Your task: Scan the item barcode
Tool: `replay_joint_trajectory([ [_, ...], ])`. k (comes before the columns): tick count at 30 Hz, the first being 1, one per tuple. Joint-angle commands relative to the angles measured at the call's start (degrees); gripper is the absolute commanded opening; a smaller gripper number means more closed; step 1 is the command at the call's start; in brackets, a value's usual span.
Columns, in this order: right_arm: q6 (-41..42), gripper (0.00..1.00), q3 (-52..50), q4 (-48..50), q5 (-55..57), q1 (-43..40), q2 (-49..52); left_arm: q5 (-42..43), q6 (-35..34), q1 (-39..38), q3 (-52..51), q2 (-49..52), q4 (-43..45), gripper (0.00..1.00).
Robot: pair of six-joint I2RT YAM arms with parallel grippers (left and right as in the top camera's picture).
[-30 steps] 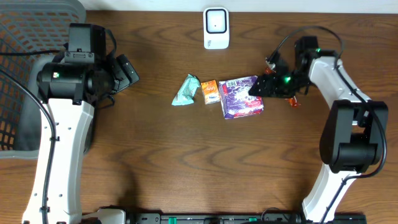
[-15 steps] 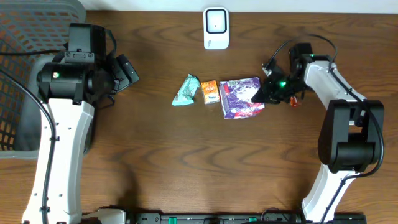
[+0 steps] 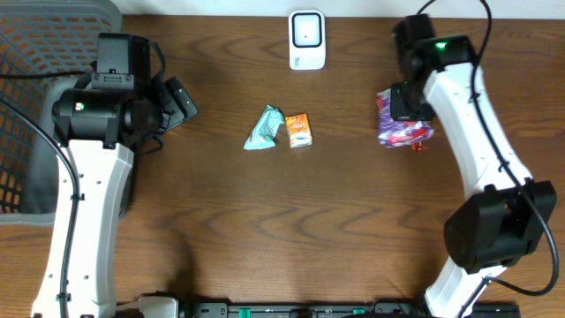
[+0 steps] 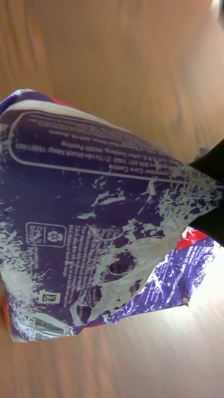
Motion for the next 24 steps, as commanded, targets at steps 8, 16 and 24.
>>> replay_joint_trajectory([
  [8,8.2,0.01,-12.7,8.6,20.5,13.3,3.7,-0.5,0.8,0.1,0.2,-0.1,-0.2,0.98],
  [16,7.9,0.5,-9.5,10.1,8.2,21.6,4.0,-0.5,0.8,0.1,0.2,-0.1,-0.2,0.98],
  [24,-5.0,0.82,10.2,1.7,-13.7,13.4,4.0,-0.5,0.8,0.1,0.2,-0.1,-0.2,0.98],
])
